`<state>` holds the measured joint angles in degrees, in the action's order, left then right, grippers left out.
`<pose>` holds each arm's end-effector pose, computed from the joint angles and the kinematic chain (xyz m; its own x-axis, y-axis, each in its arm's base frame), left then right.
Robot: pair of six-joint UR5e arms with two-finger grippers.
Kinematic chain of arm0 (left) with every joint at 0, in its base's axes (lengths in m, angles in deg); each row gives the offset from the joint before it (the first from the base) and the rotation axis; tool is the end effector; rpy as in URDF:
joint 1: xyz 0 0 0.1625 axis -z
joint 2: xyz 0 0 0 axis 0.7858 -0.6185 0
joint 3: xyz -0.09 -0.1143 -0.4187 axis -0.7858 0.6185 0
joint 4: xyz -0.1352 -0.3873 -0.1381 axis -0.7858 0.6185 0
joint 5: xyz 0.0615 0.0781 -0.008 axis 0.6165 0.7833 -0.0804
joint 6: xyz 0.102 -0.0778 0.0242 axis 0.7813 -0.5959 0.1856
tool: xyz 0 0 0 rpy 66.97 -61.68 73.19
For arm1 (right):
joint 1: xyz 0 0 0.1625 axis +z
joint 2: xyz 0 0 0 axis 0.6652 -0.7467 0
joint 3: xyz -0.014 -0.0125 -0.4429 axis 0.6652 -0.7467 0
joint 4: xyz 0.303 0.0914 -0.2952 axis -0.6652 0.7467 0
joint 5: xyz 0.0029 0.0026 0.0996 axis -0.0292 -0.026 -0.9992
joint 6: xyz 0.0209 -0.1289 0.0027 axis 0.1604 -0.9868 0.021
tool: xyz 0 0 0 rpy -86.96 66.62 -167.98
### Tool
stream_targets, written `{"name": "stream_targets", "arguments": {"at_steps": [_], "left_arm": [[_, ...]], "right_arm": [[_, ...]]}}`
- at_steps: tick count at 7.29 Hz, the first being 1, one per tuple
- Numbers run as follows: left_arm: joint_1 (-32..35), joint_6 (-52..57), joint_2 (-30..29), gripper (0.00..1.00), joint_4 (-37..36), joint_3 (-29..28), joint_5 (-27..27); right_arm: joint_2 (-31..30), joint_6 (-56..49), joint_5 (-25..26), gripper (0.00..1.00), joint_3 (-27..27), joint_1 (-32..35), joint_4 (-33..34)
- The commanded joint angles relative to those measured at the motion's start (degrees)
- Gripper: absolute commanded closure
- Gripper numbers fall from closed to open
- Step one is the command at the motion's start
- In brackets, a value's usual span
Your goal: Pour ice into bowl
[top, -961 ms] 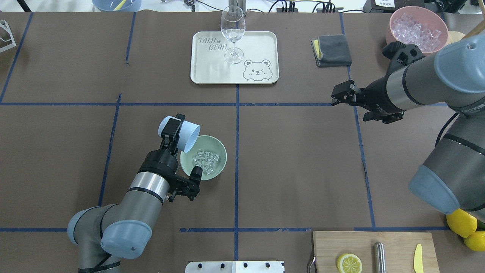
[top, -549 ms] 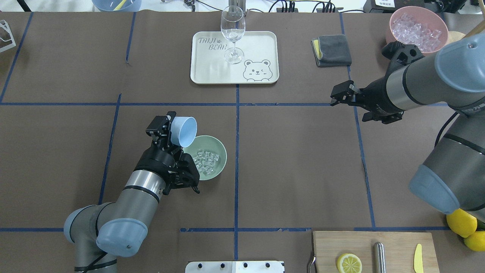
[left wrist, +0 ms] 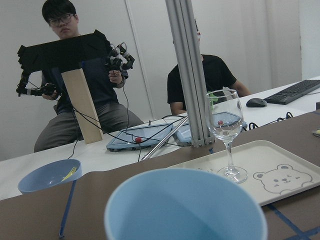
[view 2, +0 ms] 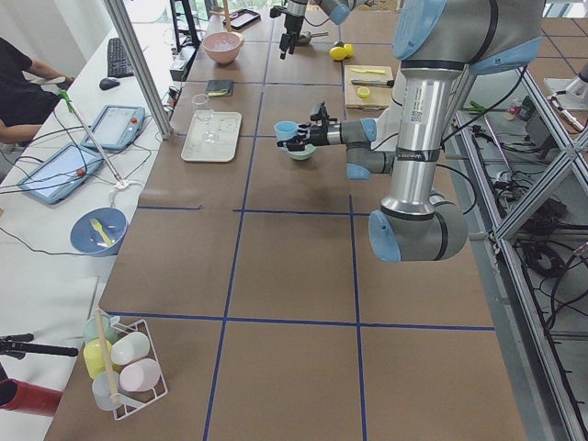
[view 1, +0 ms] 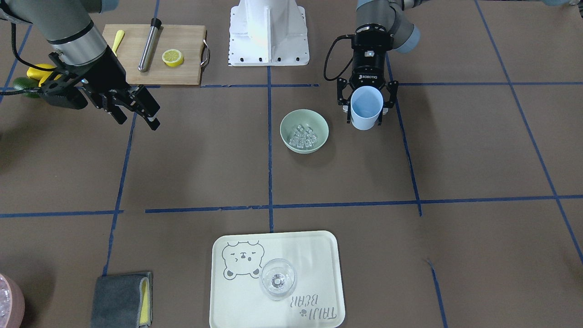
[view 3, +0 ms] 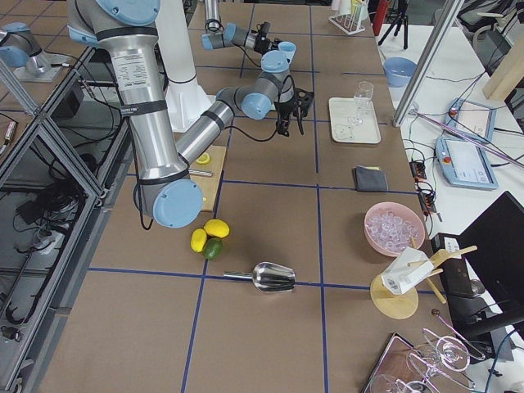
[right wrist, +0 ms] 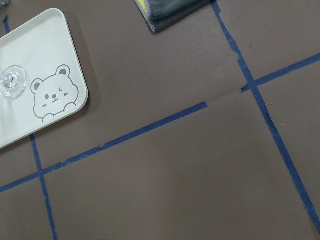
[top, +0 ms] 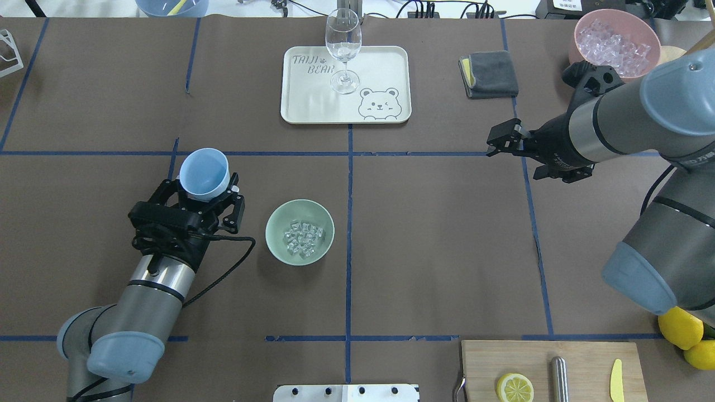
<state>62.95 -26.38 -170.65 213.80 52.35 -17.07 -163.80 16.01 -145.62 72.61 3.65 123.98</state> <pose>0.4704 -0.3464 0.3462 0.7428 0.1713 -0.6473 0.6076 0.2337 0.7591 -0.3370 -0.4579 0.3060 0.4663 0.3478 0.8134 -0.3924 0.9054 -0.1622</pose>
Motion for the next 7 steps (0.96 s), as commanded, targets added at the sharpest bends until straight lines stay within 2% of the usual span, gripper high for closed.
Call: {"name": "stream_targets", "arguments": {"at_steps": [1, 2, 3, 4, 5, 7], "left_arm": [[0.01, -6.76, 9.67, 1.0, 13.56, -0.85, 0.12], [0.01, -6.6, 18.42, 1.0, 20.58, -1.38, -0.05], [0.01, -6.86, 22.6, 1.0, 26.39, -4.69, 0.03], [0.1, -7.65, 23.86, 1.0, 27.5, -9.94, 0.03], [0.01, -13.31, 23.78, 1.0, 28.38, -15.48, 0.12], [0.1, -18.62, 23.96, 1.0, 30.06, -18.94, -0.67]], "right_arm": [[-0.07, 0.0, 0.02, 0.0, -0.13, 0.0, 0.0], [-0.25, 0.0, 0.02, 0.0, -0.22, 0.0, 0.0], [-0.25, 0.0, 0.02, 0.0, -0.4, 0.0, 0.09], [-0.33, 0.0, 0.02, 0.0, -0.14, 0.09, 0.09], [-0.42, 0.09, -0.33, 0.0, 0.13, 0.26, 0.17], [-1.3, 0.0, -0.42, 0.0, 0.13, 0.26, 0.09]]}}
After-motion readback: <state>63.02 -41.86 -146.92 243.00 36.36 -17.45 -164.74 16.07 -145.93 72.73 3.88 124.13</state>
